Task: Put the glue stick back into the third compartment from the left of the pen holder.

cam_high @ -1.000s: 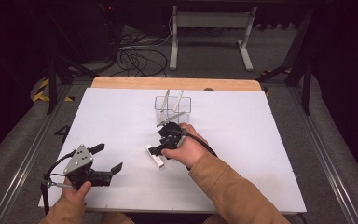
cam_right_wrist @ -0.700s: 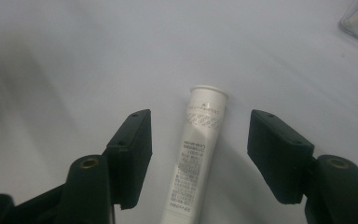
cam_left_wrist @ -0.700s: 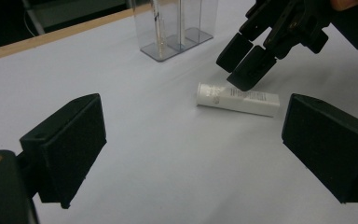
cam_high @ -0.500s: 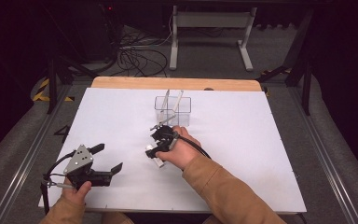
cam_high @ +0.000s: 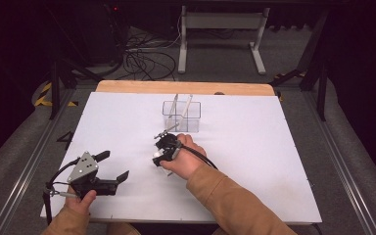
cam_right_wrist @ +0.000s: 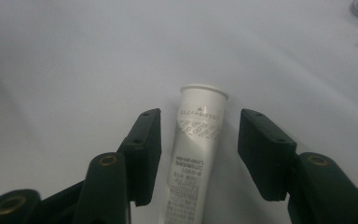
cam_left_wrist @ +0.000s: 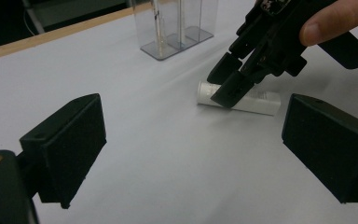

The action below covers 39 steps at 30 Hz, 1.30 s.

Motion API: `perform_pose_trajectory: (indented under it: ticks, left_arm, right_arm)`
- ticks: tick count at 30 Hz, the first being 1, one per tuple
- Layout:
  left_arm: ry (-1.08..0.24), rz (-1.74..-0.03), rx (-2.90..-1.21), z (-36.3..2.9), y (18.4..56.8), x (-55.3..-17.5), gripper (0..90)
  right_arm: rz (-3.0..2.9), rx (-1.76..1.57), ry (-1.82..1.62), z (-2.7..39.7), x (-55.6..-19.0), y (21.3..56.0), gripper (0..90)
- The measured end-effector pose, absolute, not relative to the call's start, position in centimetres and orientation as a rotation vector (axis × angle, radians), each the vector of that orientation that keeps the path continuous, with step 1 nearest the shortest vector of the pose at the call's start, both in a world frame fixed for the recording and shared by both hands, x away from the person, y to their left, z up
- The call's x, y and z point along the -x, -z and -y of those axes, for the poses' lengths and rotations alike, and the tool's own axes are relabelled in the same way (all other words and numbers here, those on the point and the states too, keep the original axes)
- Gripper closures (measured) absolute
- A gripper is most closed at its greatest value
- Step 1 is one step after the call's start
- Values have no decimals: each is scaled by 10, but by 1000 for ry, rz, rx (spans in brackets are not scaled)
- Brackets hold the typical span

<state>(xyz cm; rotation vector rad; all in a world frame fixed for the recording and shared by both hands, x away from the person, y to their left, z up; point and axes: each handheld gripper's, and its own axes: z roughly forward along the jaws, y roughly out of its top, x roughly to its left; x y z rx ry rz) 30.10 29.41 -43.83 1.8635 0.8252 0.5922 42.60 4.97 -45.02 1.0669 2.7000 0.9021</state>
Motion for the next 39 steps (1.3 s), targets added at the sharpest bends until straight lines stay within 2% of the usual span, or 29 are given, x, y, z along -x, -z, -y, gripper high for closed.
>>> perform_pose_trajectory:
  ticks: [14,39]
  left_arm:
    - [-592,-822,-1871,-294,439,-301,70]
    - [-597,-822,-1872,-293,439,-301,70]
  right_arm:
    - [-2635,-1069,-808,-58,-418,454,668]
    - [-2638,-1054,-848,-56,-416,449,675]
